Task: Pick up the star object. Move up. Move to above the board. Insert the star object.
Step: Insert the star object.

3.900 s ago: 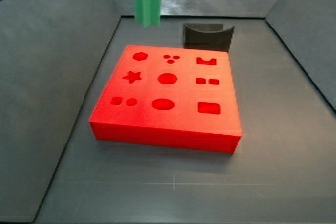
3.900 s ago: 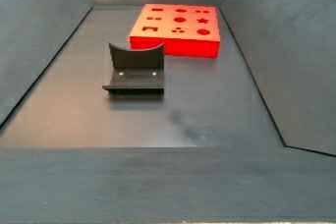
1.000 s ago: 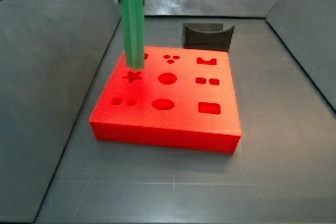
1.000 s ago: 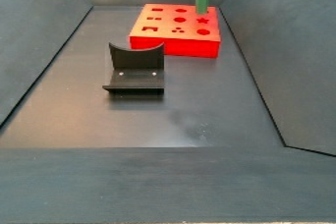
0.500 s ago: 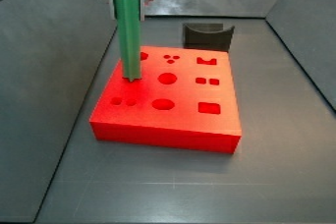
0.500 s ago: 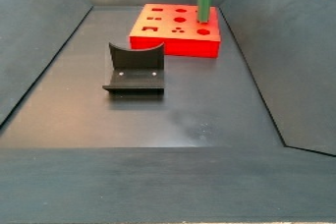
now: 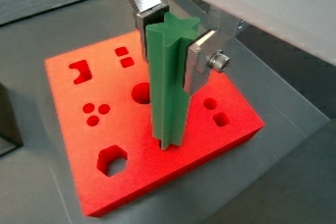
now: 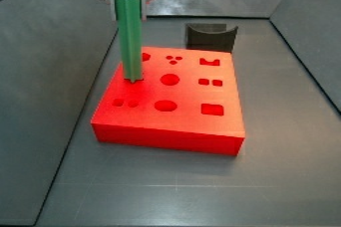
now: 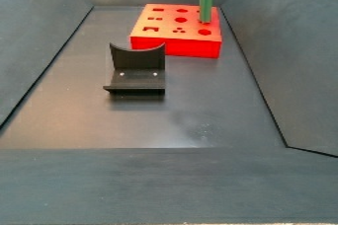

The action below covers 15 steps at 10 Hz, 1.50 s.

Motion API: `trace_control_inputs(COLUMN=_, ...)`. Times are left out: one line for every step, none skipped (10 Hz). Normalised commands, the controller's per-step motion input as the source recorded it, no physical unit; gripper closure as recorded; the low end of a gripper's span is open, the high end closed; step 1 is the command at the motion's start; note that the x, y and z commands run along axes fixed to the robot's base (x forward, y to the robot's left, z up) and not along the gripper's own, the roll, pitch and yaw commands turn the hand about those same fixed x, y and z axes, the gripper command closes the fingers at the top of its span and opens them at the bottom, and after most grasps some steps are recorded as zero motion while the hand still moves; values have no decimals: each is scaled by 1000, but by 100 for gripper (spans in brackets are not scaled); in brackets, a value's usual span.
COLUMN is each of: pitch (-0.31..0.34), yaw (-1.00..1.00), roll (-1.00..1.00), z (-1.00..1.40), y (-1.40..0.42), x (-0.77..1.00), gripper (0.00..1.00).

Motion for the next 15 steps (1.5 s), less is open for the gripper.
trace_control_inputs(pitch=0, yaw=77, roll=0, z=-57, y=0, x=0, gripper=100)
trace_control_inputs(pitch=29, yaw=0, roll=0, z=-69, y=0, x=0, gripper=100)
trace_control_inputs(pitch=44, yaw=0, roll=0, z=-6, y=-23, x=71, gripper=100)
trace_control_inputs(pitch=20, yaw=0, roll=0, z=0, y=0, x=0, gripper=100)
trace_control_inputs(pitch=4, yaw=0, roll=0, z=0, y=0, x=0, gripper=100)
trace_control_inputs(pitch=60, yaw=0, roll=0, z=0, y=0, x=94, gripper=100)
trace_control_inputs(pitch=34, yaw=0, roll=0, z=0, y=0, x=26, gripper=100)
trace_control_inputs(pitch=59, yaw=-34, roll=0, z=0, y=-3, x=66, gripper=100)
trace_control_inputs(pitch=60, yaw=-180, roll=0, z=0, y=-43, x=80, gripper=100)
trace_control_inputs(pitch=44, yaw=-237, roll=0, z=0, y=-74, x=54, gripper=100)
trace_control_inputs(pitch=41, yaw=-314, roll=0, z=0, y=-103, x=63, gripper=100)
trace_control_inputs(pitch=26, yaw=-300, roll=0, z=0, y=-94, x=14, gripper=100)
trace_control_inputs(pitch=39, yaw=-134, roll=0, z=-60, y=-3, x=0, gripper=100)
trace_control_inputs(pitch=0, yaw=-186, roll=10, z=-211, y=0, x=11, gripper=100)
trace_control_inputs(pitch=-3, yaw=-114, roll=-63, z=-540, y=346, x=0, gripper=100)
